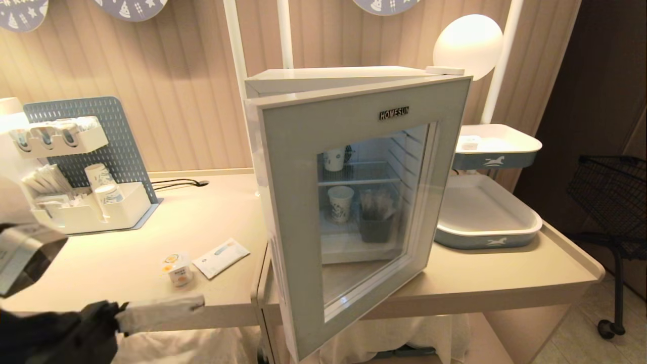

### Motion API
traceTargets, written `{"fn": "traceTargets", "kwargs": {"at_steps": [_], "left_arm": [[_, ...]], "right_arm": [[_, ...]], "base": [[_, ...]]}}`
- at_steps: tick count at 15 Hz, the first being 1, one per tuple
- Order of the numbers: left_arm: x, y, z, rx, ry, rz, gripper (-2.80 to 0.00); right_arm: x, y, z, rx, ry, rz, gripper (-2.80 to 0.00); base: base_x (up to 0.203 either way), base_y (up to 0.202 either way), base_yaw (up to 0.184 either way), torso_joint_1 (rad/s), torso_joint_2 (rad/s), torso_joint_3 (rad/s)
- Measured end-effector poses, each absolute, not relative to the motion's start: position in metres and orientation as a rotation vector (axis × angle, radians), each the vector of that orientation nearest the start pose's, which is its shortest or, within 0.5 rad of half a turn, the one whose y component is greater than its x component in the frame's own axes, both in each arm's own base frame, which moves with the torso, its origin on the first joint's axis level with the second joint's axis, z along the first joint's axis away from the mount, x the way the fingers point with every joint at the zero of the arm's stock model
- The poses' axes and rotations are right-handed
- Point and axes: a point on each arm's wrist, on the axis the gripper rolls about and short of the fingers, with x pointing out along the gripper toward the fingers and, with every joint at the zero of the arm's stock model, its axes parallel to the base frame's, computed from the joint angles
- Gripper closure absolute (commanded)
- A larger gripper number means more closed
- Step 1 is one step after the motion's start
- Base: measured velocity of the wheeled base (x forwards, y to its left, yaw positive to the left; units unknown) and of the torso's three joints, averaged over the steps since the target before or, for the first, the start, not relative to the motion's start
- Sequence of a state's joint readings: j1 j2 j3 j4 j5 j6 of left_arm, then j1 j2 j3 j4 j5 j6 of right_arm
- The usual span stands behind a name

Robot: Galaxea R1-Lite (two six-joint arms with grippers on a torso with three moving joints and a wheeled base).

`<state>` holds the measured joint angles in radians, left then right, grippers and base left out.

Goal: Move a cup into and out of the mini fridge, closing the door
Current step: Open the freezer door

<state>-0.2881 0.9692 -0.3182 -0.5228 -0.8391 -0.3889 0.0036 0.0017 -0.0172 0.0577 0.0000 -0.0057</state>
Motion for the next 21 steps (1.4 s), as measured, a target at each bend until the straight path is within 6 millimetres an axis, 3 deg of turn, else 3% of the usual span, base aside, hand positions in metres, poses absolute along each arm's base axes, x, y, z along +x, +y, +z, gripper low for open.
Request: {"fn": "traceTargets", "kwargs": {"at_steps": [2,5,8,11,14,15,18,21], "left_arm": [[0.080,-0.040,0.183,-0.402,0.427,-0.994,-2.80],[0.079,-0.039,0.174,-0.417,0.539,-0.863,-2.80],[0.096,-0.047,0.165,-0.387,0.618,-0.736,-2.80],[0.118,-0.071,0.155,-0.313,0.690,-0.578,-2.80],[0.149,-0.102,0.163,-0.309,0.565,-0.511,-2.80],[0.159,-0.111,0.168,-0.315,0.517,-0.524,0.00],[0.188,-0.132,0.171,-0.270,0.463,-0.535,0.00],[0.209,-0.135,0.168,-0.273,0.474,-0.526,0.00]], "right_arm": [[-0.024,0.000,0.075,-0.006,0.041,0.003,0.00],[-0.024,0.000,0.075,-0.006,0.041,0.003,0.00],[-0.024,0.000,0.075,-0.005,0.041,0.002,0.00],[-0.024,0.000,0.075,-0.006,0.041,0.002,0.00],[-0.024,0.000,0.075,-0.006,0.041,0.003,0.00],[-0.024,0.000,0.075,-0.006,0.041,0.003,0.00],[-0.024,0.000,0.075,-0.006,0.040,0.002,0.00],[-0.024,0.000,0.075,-0.006,0.041,0.003,0.00]], "base": [[0.000,0.000,0.000,0.000,0.00,0.000],[0.000,0.000,0.000,0.000,0.00,0.000],[0.000,0.000,0.000,0.000,0.00,0.000],[0.000,0.000,0.000,0.000,0.00,0.000],[0.000,0.000,0.000,0.000,0.00,0.000],[0.000,0.000,0.000,0.000,0.00,0.000],[0.000,0.000,0.000,0.000,0.00,0.000],[0.000,0.000,0.000,0.000,0.00,0.000]]}}
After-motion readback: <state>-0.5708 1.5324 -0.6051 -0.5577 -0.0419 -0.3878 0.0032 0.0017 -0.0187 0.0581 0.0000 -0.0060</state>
